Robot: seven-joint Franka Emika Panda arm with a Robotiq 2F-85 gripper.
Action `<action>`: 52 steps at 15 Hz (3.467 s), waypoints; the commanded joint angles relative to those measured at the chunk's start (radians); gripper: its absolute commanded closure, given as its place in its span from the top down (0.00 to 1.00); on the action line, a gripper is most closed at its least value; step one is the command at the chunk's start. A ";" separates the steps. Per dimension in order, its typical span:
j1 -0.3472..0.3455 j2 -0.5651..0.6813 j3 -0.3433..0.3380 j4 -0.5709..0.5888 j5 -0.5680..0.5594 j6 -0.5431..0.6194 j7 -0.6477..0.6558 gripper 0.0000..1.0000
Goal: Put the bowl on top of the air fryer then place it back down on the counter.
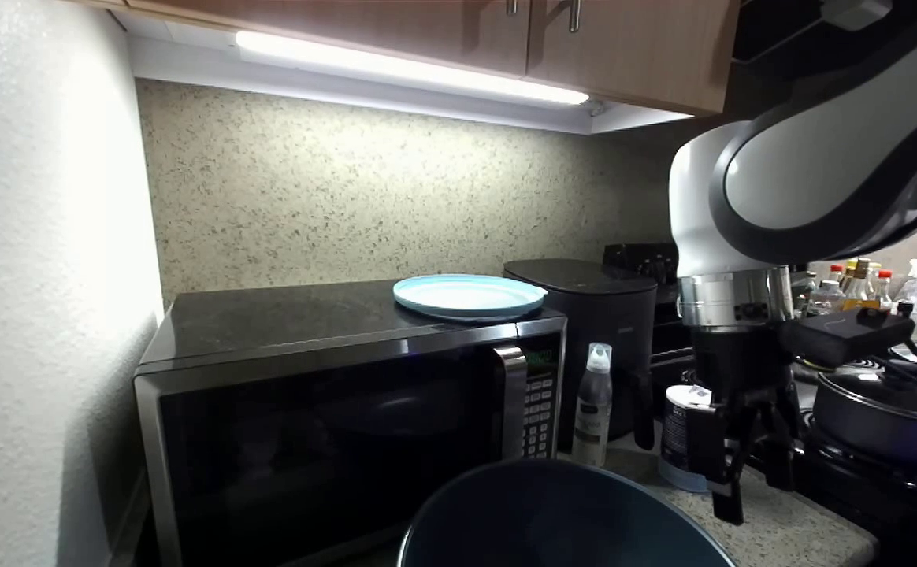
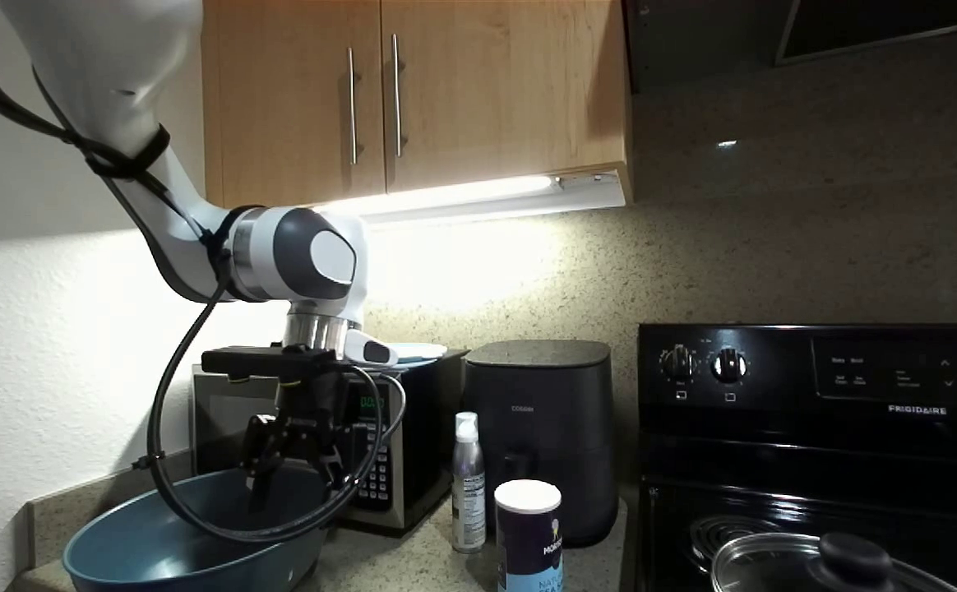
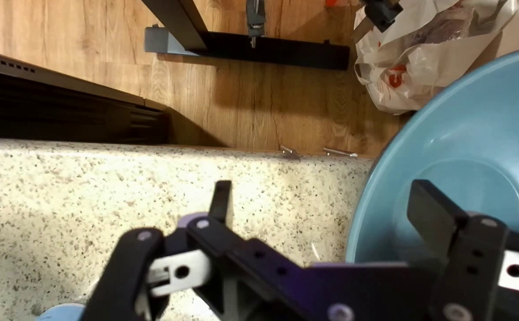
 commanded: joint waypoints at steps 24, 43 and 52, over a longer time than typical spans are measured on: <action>0.019 0.133 0.004 0.016 0.031 0.178 0.091 0.41; 0.008 0.034 -0.036 -0.025 0.184 0.181 0.074 0.07; 0.003 -0.110 -0.043 -0.068 0.175 0.137 0.081 0.10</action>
